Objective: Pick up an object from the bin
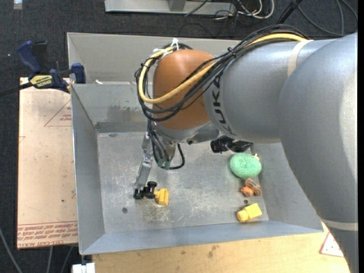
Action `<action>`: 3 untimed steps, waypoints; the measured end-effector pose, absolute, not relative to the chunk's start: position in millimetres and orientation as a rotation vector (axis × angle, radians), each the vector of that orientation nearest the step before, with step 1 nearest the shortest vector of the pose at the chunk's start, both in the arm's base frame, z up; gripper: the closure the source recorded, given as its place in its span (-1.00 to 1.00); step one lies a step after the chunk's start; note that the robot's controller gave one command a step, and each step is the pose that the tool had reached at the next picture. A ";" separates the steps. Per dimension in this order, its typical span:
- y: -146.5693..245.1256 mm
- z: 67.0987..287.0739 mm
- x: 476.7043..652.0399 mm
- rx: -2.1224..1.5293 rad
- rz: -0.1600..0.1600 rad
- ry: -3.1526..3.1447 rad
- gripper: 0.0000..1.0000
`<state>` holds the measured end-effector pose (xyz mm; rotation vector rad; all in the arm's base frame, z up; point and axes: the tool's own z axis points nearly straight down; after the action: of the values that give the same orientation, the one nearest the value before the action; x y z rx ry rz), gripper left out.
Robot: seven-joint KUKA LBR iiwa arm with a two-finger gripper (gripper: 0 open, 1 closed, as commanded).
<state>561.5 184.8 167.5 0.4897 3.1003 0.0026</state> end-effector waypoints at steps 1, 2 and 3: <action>166.8 129.4 545.8 0.048 0.002 3.140 -1.00; 138.2 94.0 529.2 0.289 0.002 3.128 -1.00; 134.2 87.9 527.8 0.402 -0.001 3.119 -1.00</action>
Offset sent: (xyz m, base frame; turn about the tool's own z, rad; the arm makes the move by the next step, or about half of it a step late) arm -0.0450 -0.0667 -0.0975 0.0141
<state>527.8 134.2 87.9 0.4020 3.1189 -0.0011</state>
